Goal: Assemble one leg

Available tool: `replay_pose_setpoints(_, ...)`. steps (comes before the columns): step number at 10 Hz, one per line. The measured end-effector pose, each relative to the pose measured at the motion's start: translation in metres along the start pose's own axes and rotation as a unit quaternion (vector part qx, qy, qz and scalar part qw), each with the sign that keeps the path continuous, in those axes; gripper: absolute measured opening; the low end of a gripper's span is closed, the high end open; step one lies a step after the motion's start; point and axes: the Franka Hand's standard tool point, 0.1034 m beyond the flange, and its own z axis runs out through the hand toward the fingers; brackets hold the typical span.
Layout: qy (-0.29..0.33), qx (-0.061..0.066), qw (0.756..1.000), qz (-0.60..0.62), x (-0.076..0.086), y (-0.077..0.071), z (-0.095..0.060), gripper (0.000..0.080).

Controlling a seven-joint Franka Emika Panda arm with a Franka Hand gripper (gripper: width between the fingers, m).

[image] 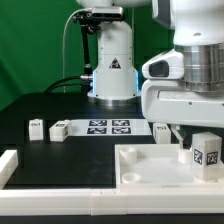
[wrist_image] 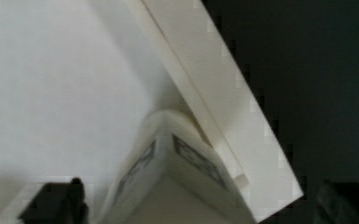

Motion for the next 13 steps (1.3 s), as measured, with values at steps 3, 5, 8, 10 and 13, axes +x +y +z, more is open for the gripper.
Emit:
replay_pose_setpoints(3,-0.003,-0.002,0.985,-0.172,0.0024,0.0059,0.0012,0.0649)
replay_pose_setpoints(5,0.001,-0.002,0.964,-0.267,0.0053,0.0092,0.0006,0.0649)
replay_pose_setpoints(8,0.006,-0.002,0.964,-0.265,0.0059,0.0096,0.0017,0.0564)
replay_pose_setpoints(10,0.006,-0.002,0.965,-0.262,0.0059,0.0098,0.0021,0.0428)
replay_pose_setpoints(13,0.006,-0.002,0.969,-0.248,0.006,0.01,0.0021,0.029)
